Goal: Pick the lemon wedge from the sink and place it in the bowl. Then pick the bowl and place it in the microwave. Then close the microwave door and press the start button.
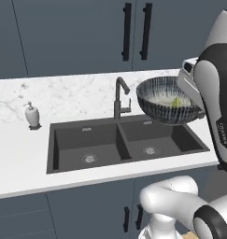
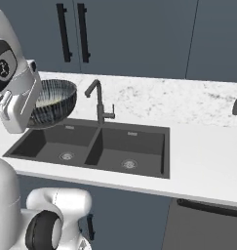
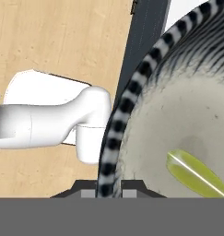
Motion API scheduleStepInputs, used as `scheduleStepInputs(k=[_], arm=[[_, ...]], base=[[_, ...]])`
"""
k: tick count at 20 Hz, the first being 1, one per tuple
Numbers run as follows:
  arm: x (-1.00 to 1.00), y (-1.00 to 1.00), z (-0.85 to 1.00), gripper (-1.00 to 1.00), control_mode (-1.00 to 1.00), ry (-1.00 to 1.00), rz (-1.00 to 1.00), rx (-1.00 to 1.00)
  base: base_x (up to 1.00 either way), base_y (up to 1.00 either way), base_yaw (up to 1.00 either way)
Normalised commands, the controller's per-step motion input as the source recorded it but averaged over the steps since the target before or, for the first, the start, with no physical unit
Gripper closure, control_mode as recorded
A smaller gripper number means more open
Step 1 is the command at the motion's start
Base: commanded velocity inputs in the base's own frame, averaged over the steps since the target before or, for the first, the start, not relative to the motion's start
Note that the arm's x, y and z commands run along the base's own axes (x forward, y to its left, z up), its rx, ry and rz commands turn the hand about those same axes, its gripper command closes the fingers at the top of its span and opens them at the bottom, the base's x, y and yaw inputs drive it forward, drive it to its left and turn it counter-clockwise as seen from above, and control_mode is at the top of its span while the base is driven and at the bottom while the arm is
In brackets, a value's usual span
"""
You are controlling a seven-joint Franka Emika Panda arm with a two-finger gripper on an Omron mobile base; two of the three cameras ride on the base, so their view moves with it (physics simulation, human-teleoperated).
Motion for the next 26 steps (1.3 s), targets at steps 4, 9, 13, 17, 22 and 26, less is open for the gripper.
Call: scheduleStepInputs(k=[4,9,13,17,22,26], arm=[[0.00,0.00,0.00,1.00,1.00,0.00,0.00,0.00],[0.00,0.00,0.00,1.00,1.00,0.00,0.00,0.00],[0.00,0.00,0.00,1.00,1.00,0.00,0.00,0.00],[0.00,0.00,0.00,1.00,1.00,0.00,0.00,0.00],[0.00,0.00,0.00,1.00,1.00,0.00,0.00,0.00],[0.00,0.00,0.00,1.00,1.00,0.00,0.00,0.00]], base=[[-1.00,0.00,-0.02],[-0.89,0.00,0.00],[-0.56,0.00,0.26],[-0.31,0.00,0.72],[-0.24,0.00,0.84],[-0.32,0.00,0.90]])
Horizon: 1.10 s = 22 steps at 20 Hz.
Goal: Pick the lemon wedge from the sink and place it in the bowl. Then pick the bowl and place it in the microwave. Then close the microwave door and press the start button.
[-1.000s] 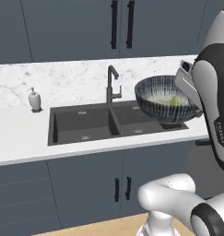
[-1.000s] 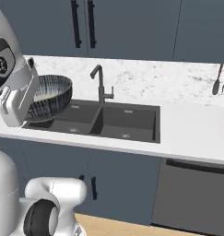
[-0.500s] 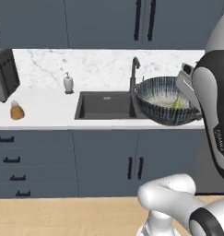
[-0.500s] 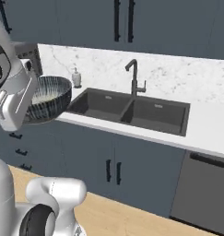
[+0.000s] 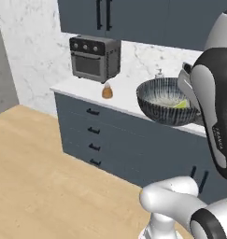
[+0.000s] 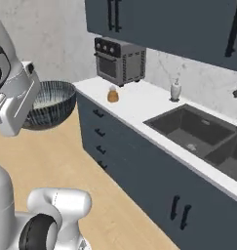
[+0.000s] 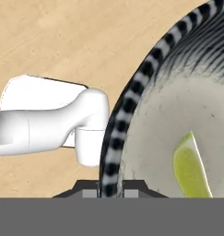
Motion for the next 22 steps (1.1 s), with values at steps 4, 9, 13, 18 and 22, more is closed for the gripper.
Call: scheduleStepInputs(k=[4,9,13,18,22], arm=[[0.00,0.00,0.00,1.00,1.00,0.00,0.00,0.00],[0.00,0.00,0.00,1.00,1.00,0.00,0.00,0.00],[0.00,0.00,0.00,1.00,1.00,0.00,0.00,0.00],[0.00,0.00,0.00,1.00,1.00,0.00,0.00,0.00],[0.00,0.00,0.00,1.00,1.00,0.00,0.00,0.00]], base=[[-0.16,0.00,0.99],[-0.05,0.00,1.00],[-0.02,0.00,1.00],[0.00,0.00,1.00],[0.00,0.00,1.00]])
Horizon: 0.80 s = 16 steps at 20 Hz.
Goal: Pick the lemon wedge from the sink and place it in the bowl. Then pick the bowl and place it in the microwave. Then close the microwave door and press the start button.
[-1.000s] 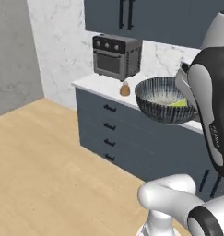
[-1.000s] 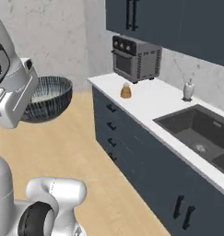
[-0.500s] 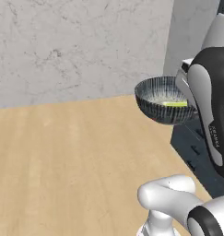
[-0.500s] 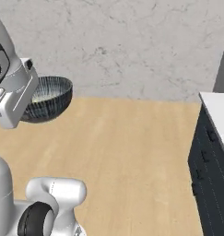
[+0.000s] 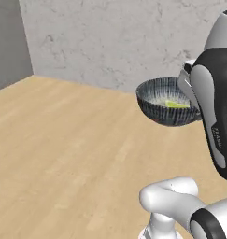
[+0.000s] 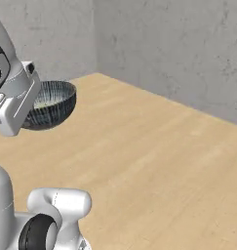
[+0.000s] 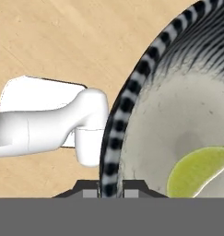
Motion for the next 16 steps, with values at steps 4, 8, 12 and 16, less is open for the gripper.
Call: scheduleStepInputs(k=[4,8,12,16], arm=[[0.00,0.00,0.00,1.00,1.00,0.00,0.00,0.00],[0.00,0.00,0.00,1.00,1.00,0.00,0.00,0.00],[0.00,0.00,0.00,1.00,1.00,0.00,0.00,0.00],[0.00,0.00,0.00,1.00,1.00,0.00,0.00,0.00]], base=[[0.00,0.00,1.00],[0.00,0.00,1.00],[0.00,0.00,1.00],[0.00,0.00,1.00]])
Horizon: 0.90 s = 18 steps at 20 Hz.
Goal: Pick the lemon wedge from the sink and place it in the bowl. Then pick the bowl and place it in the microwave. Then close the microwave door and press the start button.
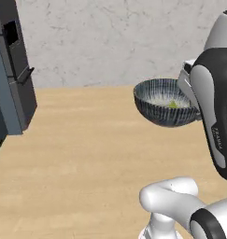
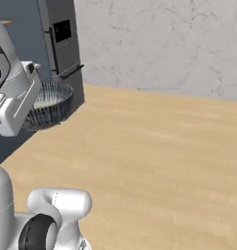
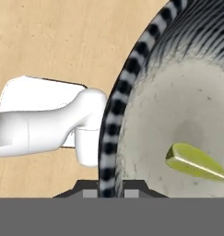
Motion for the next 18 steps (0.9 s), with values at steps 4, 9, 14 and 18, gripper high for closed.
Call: scheduleStepInputs(k=[4,9,14,18], arm=[[0.00,0.00,0.00,1.00,1.00,0.00,0.00,0.00],[0.00,0.00,0.00,1.00,1.00,0.00,0.00,0.00],[0.00,0.00,0.00,1.00,1.00,0.00,0.00,0.00],[0.00,0.00,0.00,1.00,1.00,0.00,0.00,0.00]], base=[[0.33,0.00,0.93],[0.83,-0.03,0.74],[0.89,0.00,0.72],[0.62,0.14,0.73]])
